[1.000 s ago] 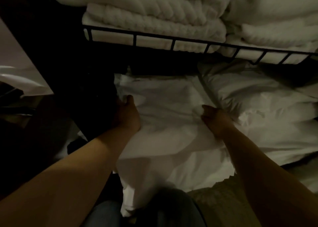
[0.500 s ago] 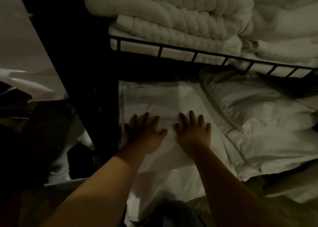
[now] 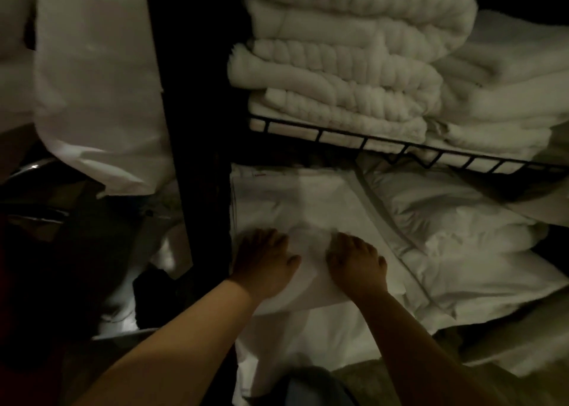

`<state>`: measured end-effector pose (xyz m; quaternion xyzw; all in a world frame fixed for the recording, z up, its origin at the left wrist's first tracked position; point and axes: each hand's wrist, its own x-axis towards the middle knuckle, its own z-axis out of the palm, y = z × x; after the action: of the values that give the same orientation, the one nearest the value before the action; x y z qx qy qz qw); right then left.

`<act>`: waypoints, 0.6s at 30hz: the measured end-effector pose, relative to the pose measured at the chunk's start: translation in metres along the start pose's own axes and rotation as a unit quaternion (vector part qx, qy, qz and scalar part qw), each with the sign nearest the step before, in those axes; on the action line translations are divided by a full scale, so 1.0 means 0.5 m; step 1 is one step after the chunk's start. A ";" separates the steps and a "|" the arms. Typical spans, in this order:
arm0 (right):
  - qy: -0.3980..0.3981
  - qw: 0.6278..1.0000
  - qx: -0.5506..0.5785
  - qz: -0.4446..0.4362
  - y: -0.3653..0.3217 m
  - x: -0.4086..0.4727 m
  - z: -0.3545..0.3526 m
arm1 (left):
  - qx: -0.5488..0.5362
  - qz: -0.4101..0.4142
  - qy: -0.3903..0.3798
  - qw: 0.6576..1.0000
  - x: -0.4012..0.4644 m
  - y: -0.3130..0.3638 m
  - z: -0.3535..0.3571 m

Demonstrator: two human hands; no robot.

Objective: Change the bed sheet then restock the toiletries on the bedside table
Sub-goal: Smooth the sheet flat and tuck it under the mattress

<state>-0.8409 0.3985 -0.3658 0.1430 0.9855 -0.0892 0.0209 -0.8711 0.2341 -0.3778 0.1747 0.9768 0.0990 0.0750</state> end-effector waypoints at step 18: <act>-0.045 0.971 -0.015 -0.235 -0.293 -0.282 -0.402 | -0.052 -0.011 -0.063 0.997 -0.393 -0.068 -0.532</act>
<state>-0.7508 0.2579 -0.1339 -0.0969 0.9908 -0.0828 0.0454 -0.7481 0.0883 -0.1054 0.1656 0.9654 0.1379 0.1470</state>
